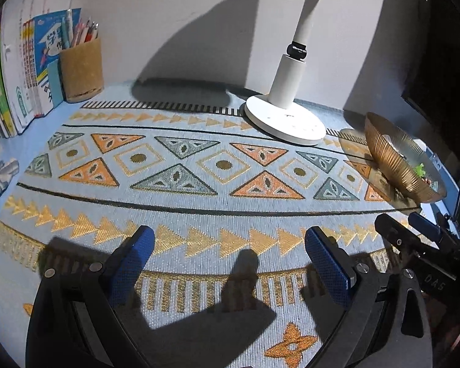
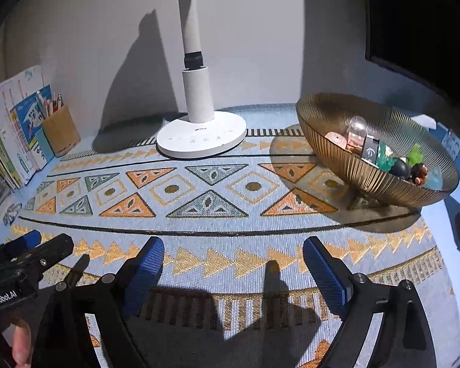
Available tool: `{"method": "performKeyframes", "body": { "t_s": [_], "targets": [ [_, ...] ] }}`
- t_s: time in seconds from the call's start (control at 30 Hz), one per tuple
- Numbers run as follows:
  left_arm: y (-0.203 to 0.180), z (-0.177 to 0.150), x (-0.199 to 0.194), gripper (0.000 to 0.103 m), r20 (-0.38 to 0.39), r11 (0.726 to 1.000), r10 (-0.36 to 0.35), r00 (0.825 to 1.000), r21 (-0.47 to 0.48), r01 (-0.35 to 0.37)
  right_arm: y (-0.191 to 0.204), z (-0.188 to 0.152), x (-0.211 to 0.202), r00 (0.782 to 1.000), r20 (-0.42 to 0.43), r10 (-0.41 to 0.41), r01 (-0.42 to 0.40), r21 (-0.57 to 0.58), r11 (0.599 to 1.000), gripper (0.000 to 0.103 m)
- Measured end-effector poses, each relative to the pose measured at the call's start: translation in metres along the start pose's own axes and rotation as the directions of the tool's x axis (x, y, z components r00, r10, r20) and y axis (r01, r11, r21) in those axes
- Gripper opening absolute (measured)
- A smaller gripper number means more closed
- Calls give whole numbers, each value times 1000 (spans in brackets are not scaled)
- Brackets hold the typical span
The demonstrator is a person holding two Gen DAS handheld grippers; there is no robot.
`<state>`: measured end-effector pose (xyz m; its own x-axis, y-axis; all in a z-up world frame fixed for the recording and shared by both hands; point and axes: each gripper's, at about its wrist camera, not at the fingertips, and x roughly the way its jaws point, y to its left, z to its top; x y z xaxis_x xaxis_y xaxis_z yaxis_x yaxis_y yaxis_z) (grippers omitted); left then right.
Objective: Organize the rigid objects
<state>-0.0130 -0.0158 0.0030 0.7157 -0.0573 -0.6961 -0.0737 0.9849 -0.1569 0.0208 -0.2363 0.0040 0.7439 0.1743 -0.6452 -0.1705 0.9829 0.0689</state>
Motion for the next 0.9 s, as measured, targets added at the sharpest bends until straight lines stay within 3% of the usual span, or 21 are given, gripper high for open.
{"method": "performKeyframes", "body": {
  "t_s": [0.33,0.9],
  "targets": [
    [-11,-1,-2,98,14,997,38,999,67,-39,20,-3,2,999,1,-48,48,-97,994,91],
    [-8,-2,4,98,-20,998,20,1000,58,-19,16,-2,6,998,-15,-61,60,-87,994,92]
  ]
}}
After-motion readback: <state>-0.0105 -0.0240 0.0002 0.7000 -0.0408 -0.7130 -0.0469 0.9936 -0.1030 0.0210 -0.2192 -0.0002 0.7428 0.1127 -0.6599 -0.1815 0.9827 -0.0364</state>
